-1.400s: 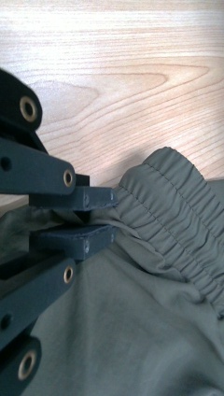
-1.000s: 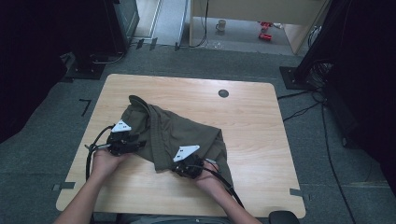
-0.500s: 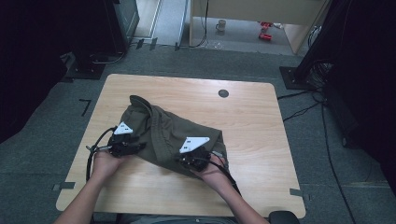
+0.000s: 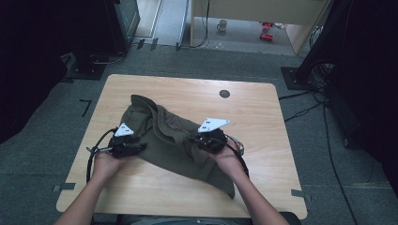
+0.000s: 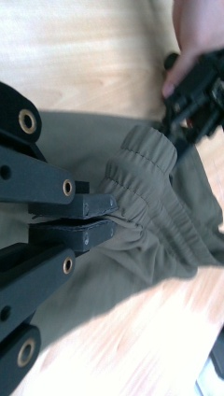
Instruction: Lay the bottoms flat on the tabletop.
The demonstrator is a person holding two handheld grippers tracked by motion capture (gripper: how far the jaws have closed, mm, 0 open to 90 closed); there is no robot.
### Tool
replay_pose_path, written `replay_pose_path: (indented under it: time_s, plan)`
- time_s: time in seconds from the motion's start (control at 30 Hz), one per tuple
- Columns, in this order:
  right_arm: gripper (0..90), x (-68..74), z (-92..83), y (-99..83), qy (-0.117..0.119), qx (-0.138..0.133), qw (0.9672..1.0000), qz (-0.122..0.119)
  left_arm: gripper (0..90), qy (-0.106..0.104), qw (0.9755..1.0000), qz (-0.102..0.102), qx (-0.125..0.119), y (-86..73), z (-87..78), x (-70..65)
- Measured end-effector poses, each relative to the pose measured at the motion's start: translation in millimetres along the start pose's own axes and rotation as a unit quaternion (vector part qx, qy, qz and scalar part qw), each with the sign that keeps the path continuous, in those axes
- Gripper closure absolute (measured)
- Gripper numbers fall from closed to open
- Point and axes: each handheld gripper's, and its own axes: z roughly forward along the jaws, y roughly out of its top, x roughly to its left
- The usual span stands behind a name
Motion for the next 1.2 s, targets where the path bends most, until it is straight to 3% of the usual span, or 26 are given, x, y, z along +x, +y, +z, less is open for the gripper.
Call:
replay_pose_path:
  time_s: [0.27,0.37,0.63,1.03,1.1,1.2]
  plan:
    - [87.3,-36.1,-4.8,1.9,-0.034,0.000,0.9990,0.029,52.0,0.003,1.0000,0.001,-0.002,-0.5,0.1,-0.7]
    - [87.4,-43.8,-5.0,2.2,-0.040,0.002,0.9987,0.032,52.3,0.003,1.0000,0.000,-0.003,-0.9,0.0,-0.5]
    - [87.5,-75.5,-6.0,1.2,-0.049,-0.011,0.9962,0.071,53.1,0.006,1.0000,0.002,-0.003,-1.1,-0.1,-0.7]
    - [88.2,-122.0,-1.2,2.4,-0.098,0.020,0.9913,0.085,54.0,0.006,1.0000,0.002,-0.004,-1.6,-0.2,-0.6]
    - [88.3,-128.9,-1.0,-0.6,-0.107,0.005,0.9906,0.084,53.9,0.007,1.0000,0.002,-0.005,-1.8,-0.3,-1.0]
    - [88.4,-140.8,2.3,-2.7,-0.110,0.031,0.9881,0.103,53.9,0.008,0.9999,0.002,-0.006,-2.4,-0.4,-1.8]
